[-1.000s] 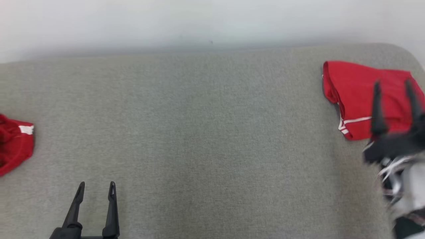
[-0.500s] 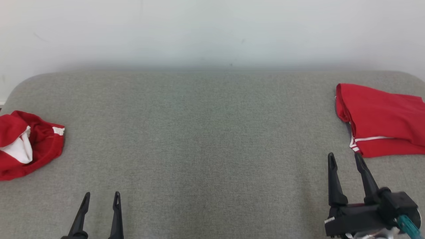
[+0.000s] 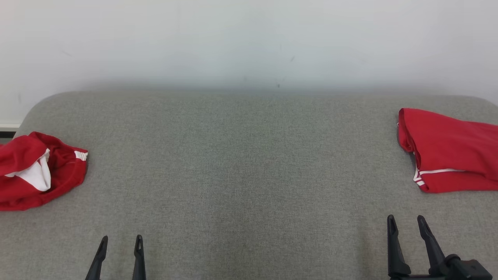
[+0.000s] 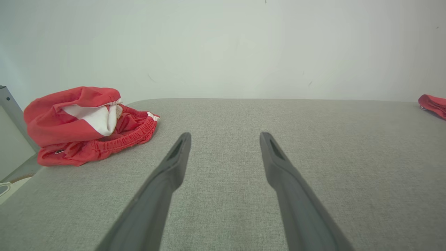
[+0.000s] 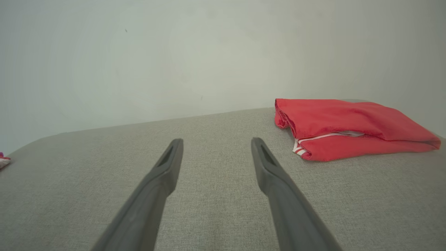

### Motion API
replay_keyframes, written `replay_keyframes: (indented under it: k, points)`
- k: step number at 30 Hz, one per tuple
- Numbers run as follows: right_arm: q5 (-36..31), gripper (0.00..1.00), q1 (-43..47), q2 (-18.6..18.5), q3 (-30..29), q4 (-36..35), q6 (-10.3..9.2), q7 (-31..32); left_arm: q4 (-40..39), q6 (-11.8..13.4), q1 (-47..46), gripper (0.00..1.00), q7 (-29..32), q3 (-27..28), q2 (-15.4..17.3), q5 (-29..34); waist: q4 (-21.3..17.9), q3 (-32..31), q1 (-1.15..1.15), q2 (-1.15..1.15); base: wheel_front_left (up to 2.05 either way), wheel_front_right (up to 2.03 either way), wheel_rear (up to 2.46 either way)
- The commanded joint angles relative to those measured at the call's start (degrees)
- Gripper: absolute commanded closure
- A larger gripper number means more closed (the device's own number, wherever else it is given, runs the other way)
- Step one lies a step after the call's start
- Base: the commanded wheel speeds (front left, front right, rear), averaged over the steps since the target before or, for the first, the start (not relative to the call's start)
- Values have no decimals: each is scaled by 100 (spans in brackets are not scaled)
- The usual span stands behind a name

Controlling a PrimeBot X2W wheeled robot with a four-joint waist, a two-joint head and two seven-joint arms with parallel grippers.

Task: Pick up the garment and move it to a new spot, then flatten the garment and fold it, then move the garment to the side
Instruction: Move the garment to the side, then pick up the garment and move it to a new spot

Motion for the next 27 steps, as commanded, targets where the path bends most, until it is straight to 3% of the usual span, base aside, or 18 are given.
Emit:
replay_keyframes:
  k: [1,27]
  points:
    - [39,0,87,3,15,-14,2,-1,16,22,34,0,-18,4,-7,-55,-8,-26,0,0,0,0,0]
    - [62,0,212,3,118,34,2,-1,49,20,127,0,-18,56,-8,-122,19,-176,0,0,0,0,0]
